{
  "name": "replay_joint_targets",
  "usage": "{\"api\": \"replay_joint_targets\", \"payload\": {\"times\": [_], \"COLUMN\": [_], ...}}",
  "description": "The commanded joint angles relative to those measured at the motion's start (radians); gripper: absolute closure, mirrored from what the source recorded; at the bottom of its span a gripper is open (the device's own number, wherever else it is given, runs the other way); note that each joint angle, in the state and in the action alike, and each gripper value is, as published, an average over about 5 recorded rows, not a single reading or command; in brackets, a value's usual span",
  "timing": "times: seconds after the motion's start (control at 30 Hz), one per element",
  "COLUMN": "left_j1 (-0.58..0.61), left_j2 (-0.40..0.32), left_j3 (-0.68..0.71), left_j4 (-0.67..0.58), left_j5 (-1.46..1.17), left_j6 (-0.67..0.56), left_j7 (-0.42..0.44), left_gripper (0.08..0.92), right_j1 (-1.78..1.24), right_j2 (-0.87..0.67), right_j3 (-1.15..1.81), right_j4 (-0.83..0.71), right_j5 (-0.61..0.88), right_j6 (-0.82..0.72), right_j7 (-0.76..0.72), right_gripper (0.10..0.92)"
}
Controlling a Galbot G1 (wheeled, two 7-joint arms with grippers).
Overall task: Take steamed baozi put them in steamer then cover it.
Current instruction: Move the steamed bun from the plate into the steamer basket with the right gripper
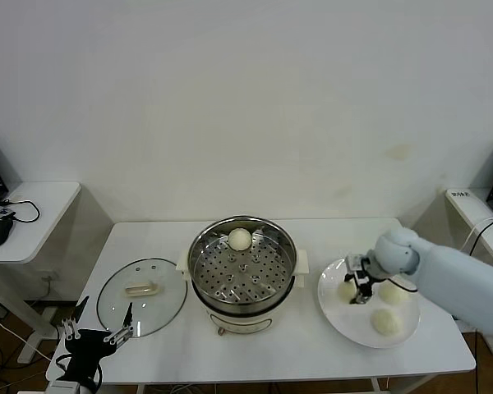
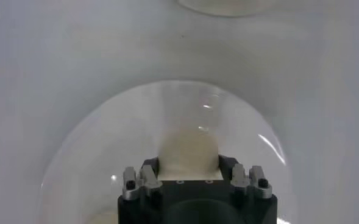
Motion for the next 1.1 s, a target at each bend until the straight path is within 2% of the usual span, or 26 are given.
{"api": "replay_joint_targets", "payload": {"times": [0.03,0.2,0.43,0.7,1.1], "left_j1": [-0.001,-0.006,-0.010,-0.016,-0.013], "left_j2": [0.003,0.014,0.022,0.018,-0.004], "left_j3": [0.002,0.005,0.009,-0.004,-0.019], "left_j4": [-0.001,-0.002,-0.005,-0.003,-0.031], "left_j5": [-0.001,-0.003,-0.005,-0.005,-0.004], "left_j6": [0.000,0.000,0.000,0.001,0.005], "left_j7": [0.000,0.001,0.001,0.001,0.002], "left_gripper": [0.177,0.177,0.177,0.177,0.177], "right_j1": [0.294,0.568,0.787,0.690,0.484], "right_j2": [-0.086,-0.053,0.129,0.370,0.635], "right_j3": [-0.099,-0.254,-0.371,-0.360,-0.375], "right_j4": [0.084,0.120,0.144,0.121,-0.053], "right_j5": [0.139,0.248,0.412,0.550,0.591], "right_j6": [-0.023,-0.048,-0.113,-0.213,-0.268], "right_j7": [-0.017,-0.002,0.046,0.159,0.264], "right_gripper": [0.408,0.401,0.392,0.382,0.380]}}
